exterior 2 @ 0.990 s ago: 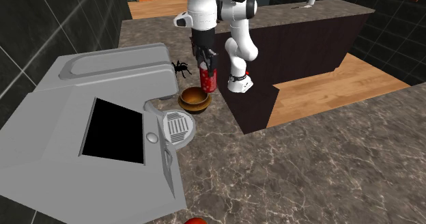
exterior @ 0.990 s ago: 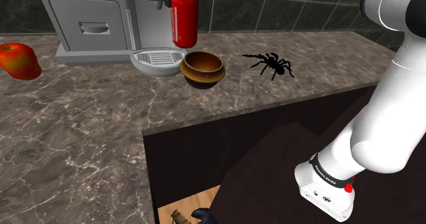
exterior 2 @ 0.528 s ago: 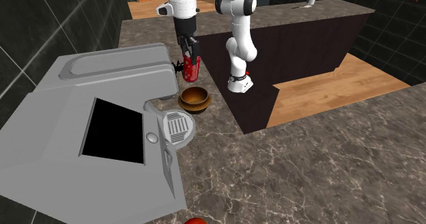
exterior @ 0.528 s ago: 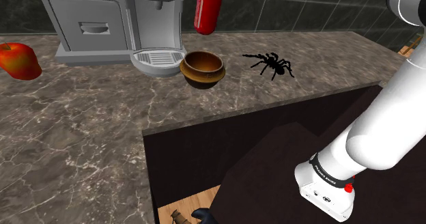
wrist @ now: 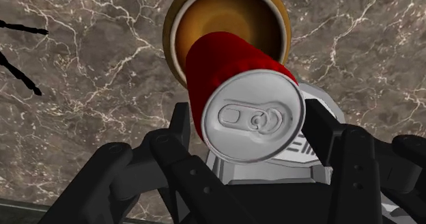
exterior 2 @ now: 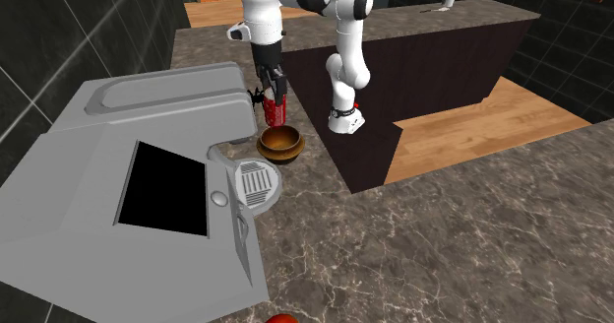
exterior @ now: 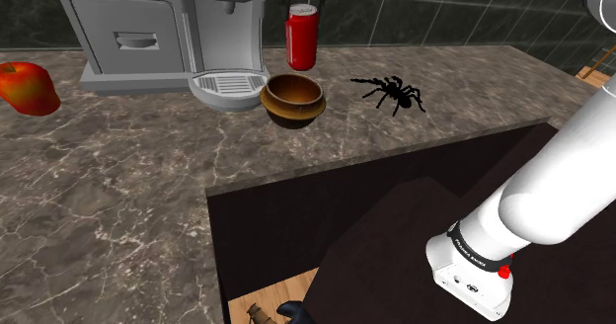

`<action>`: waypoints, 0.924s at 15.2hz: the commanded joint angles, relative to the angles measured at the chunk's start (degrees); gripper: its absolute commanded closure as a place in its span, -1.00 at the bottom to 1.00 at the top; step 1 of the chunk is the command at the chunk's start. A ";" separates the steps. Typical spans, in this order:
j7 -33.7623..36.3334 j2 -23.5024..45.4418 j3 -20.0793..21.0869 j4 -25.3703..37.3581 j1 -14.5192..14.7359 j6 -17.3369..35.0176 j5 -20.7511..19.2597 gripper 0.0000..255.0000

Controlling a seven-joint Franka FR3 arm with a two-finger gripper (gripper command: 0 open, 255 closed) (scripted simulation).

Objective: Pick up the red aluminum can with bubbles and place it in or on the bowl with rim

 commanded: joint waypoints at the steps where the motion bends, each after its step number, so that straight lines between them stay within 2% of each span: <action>1: -0.24 -0.66 -0.13 -2.33 -0.21 1.80 0.30 1.00; 11: -0.95 -2.89 -0.46 -12.63 -0.71 10.09 1.28 1.00; 14: -0.95 -2.89 -0.46 -12.63 -0.71 10.09 1.28 1.00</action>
